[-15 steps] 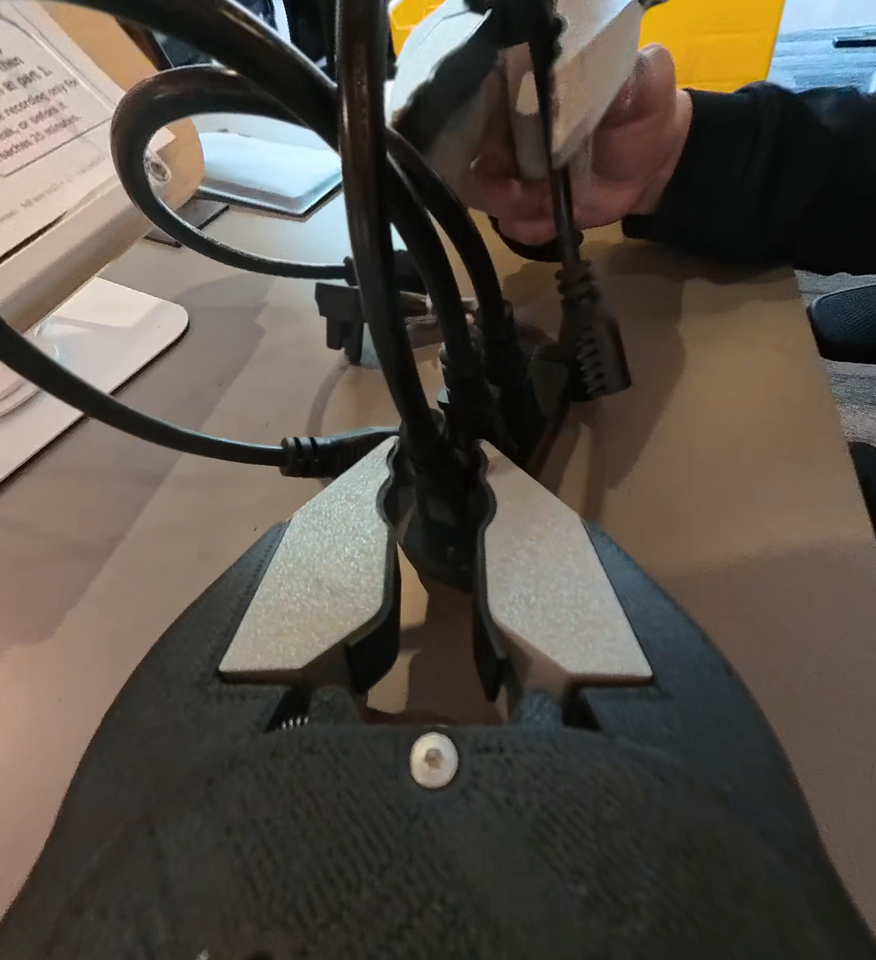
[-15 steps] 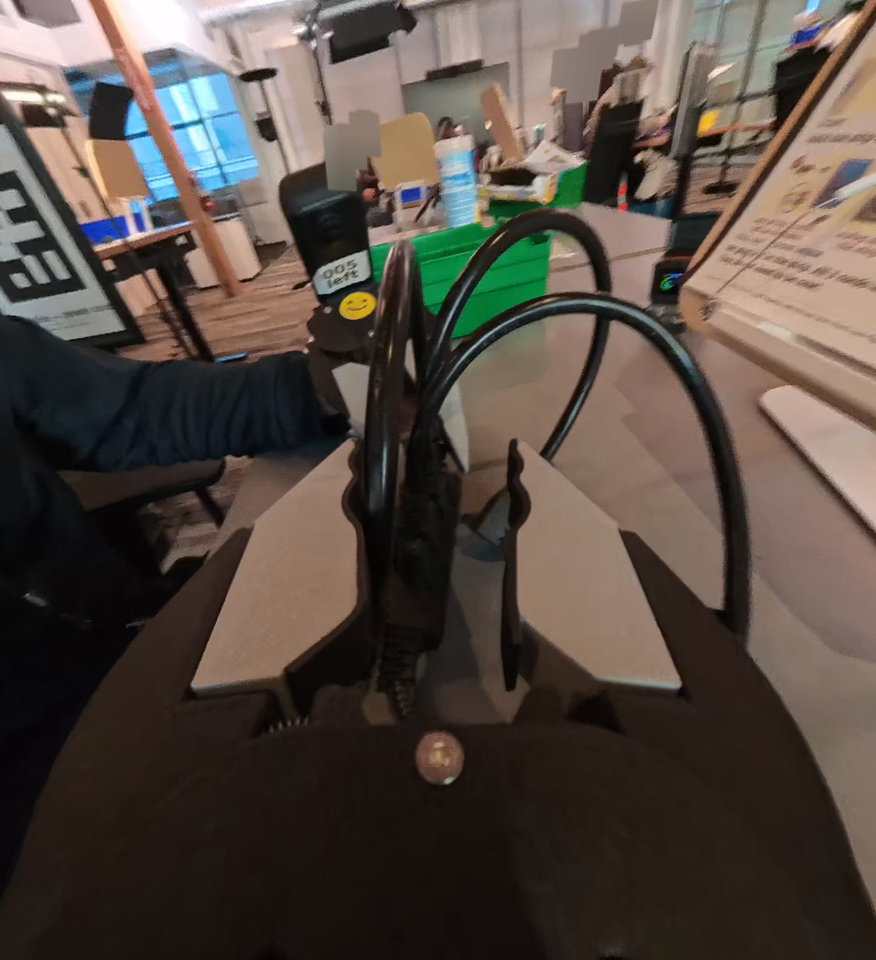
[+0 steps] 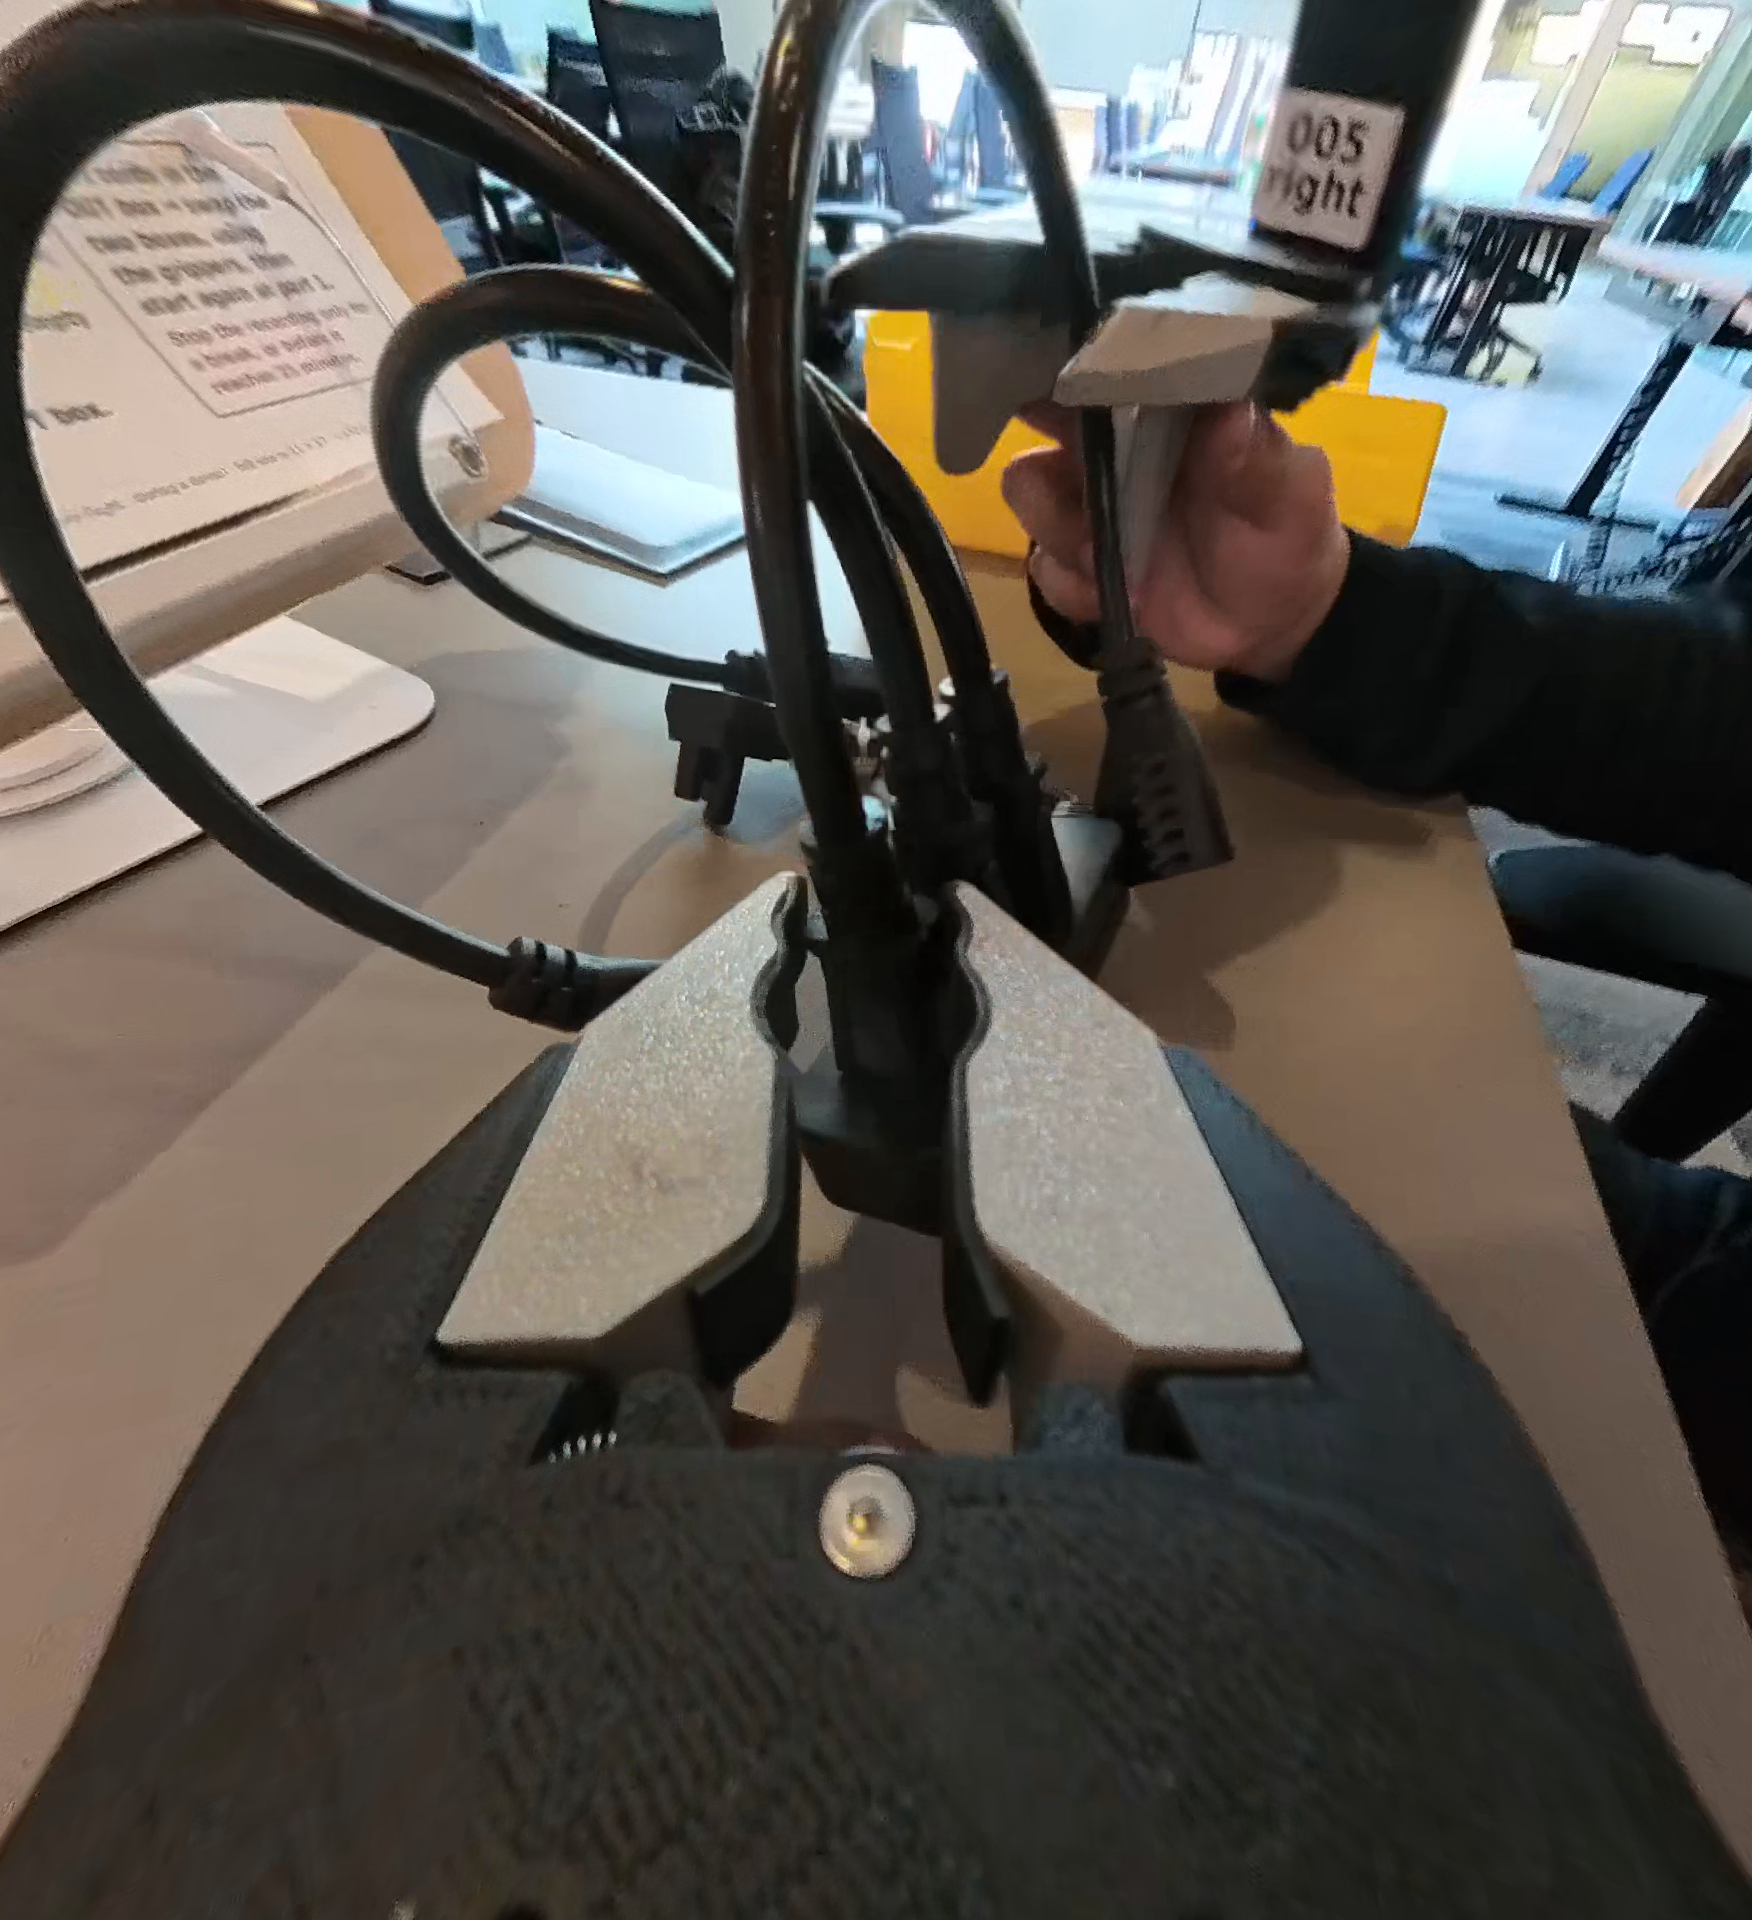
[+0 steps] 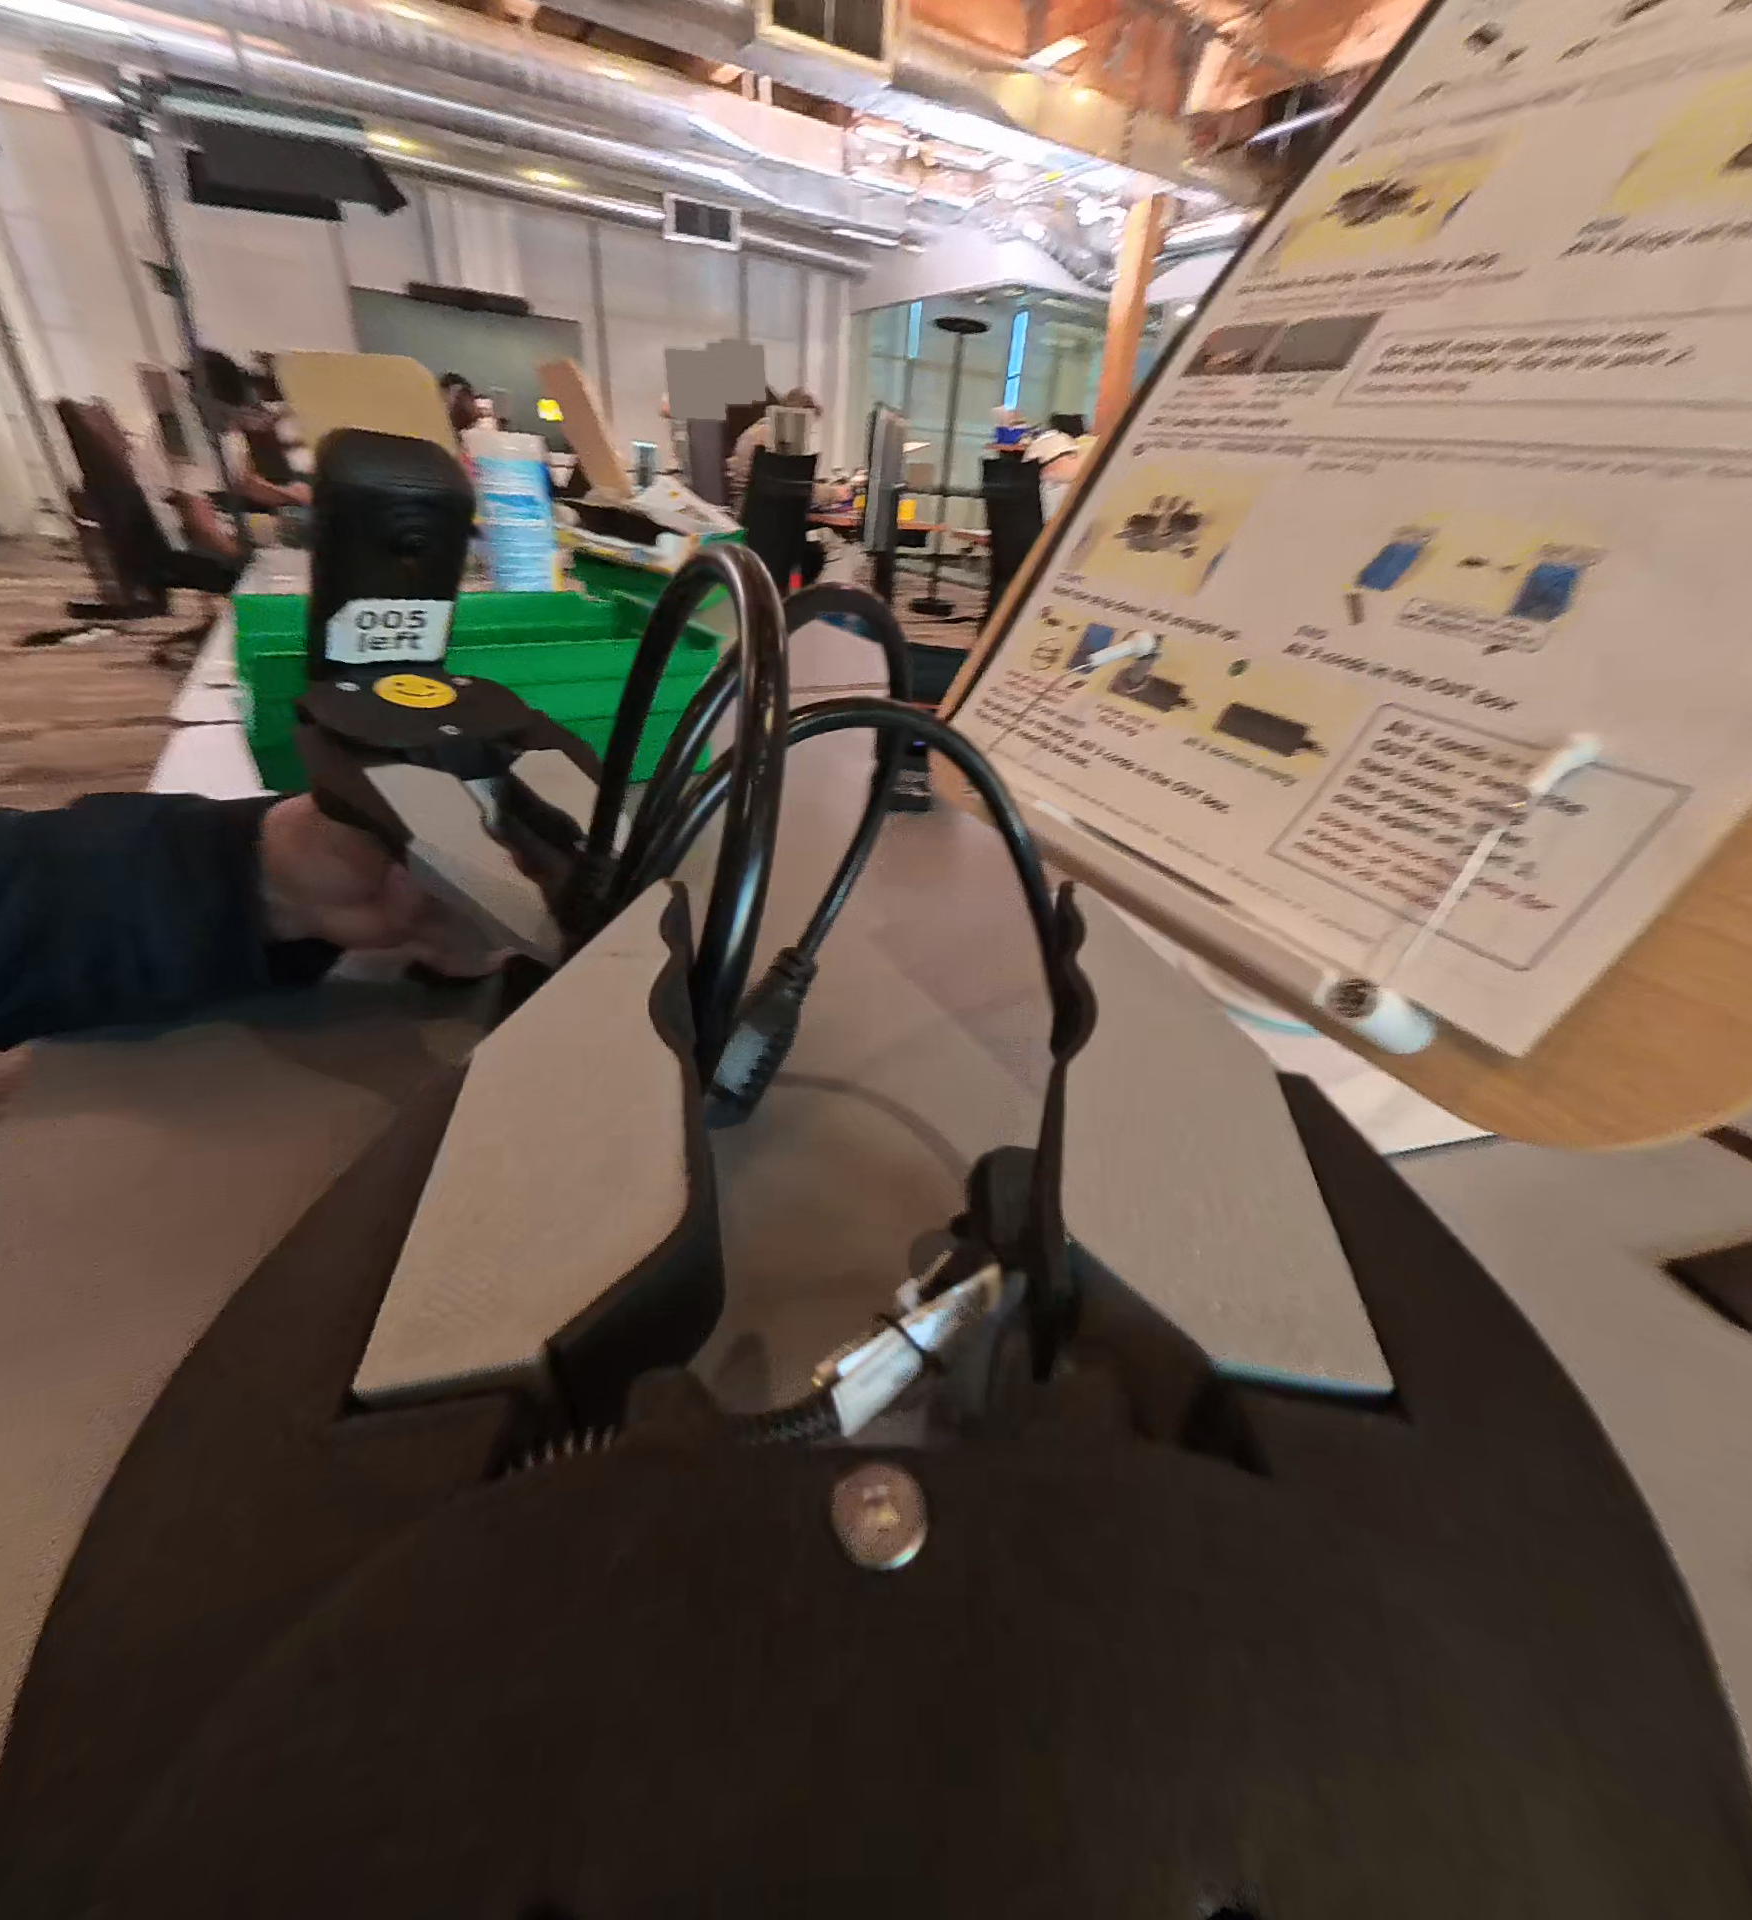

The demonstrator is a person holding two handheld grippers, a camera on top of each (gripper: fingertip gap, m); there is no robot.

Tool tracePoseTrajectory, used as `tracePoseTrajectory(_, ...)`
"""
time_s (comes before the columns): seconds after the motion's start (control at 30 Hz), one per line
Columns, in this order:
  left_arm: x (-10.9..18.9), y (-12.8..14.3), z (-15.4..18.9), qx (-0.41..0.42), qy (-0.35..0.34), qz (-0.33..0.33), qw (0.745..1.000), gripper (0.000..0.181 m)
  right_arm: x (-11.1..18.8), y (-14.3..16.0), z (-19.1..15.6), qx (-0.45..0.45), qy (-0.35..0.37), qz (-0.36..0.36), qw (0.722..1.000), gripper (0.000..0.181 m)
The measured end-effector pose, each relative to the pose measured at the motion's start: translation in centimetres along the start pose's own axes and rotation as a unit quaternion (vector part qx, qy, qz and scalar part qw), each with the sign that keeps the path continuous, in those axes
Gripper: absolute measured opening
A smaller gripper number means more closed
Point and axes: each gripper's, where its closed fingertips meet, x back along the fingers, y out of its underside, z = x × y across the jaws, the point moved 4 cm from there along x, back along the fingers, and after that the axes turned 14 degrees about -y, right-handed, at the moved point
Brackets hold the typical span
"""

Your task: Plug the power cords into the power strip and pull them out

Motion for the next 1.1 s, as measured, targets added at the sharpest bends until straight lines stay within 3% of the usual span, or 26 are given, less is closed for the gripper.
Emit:
tracePoseTrajectory(0.2,0.0,-0.5,-0.5,0.049,0.004,0.016,0.999,0.022,0.4,-0.3,0.1,0.061,0.057,-0.013,0.996,0.062)
tracePoseTrajectory(0.43,-0.1,-0.5,-1.6,0.089,-0.012,0.013,0.996,0.022,0.6,0.3,0.9,-0.038,0.024,0.016,0.999,0.058)
tracePoseTrajectory(0.7,-0.4,-0.2,-1.8,0.093,-0.022,-0.003,0.995,0.022,0.6,2.0,2.3,-0.123,0.024,0.002,0.992,0.057)
tracePoseTrajectory(1.1,-0.4,0.4,-3.4,0.18,-0.027,-0.025,0.983,0.023,-0.2,2.7,1.7,-0.113,0.013,-0.029,0.993,0.061)
